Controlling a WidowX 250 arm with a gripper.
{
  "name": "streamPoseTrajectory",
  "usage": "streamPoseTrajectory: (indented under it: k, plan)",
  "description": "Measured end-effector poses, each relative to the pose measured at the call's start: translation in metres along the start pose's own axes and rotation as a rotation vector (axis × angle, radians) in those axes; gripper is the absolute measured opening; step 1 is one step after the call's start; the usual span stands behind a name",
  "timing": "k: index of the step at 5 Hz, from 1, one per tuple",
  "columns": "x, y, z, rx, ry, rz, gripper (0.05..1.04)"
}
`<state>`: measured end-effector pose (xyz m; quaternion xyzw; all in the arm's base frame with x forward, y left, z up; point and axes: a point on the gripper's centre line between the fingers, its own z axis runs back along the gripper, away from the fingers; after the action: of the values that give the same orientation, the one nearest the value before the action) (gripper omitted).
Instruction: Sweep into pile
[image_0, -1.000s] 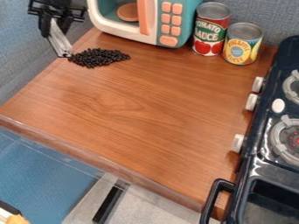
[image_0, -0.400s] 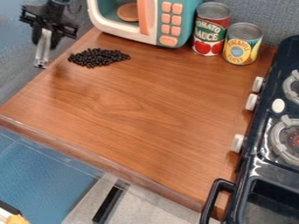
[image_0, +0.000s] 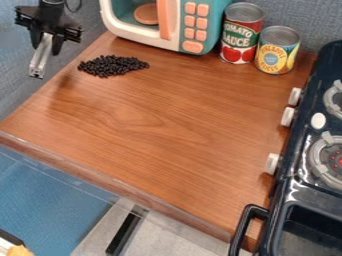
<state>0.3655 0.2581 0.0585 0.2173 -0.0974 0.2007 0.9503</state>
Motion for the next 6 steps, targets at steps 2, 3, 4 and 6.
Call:
streamPoseTrajectory:
  k: [2, 3, 4, 6]
  plan:
    - [0.01, 0.0, 0.01, -0.044, -0.126, -0.092, 0.389]
    - [0.01, -0.003, 0.011, -0.05, -0.13, -0.108, 0.389]
    - [0.022, -0.004, 0.02, -0.047, -0.165, -0.119, 0.388]
    - [0.024, -0.025, 0.012, -0.05, -0.143, -0.155, 0.388]
